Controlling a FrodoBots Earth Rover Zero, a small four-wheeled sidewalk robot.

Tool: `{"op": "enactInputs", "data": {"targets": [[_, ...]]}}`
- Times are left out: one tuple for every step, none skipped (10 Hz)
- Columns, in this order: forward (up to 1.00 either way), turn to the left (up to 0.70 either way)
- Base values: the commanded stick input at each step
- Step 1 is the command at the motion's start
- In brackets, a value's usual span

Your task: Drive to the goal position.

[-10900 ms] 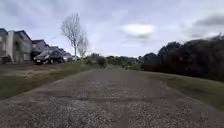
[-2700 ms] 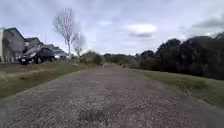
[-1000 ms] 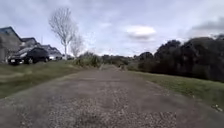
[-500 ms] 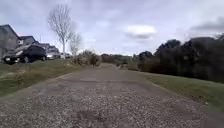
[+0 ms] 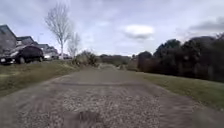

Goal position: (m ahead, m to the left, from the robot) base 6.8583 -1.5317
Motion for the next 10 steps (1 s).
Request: {"op": "enactInputs", "data": {"targets": [[0.7, 0.0], [0.7, 0.0], [0.7, 0.0], [0.7, 0.0], [0.7, 0.0], [0.7, 0.0], [0.7, 0.0], [0.7, 0.0], [0.7, 0.0], [0.7, 0.0]]}}
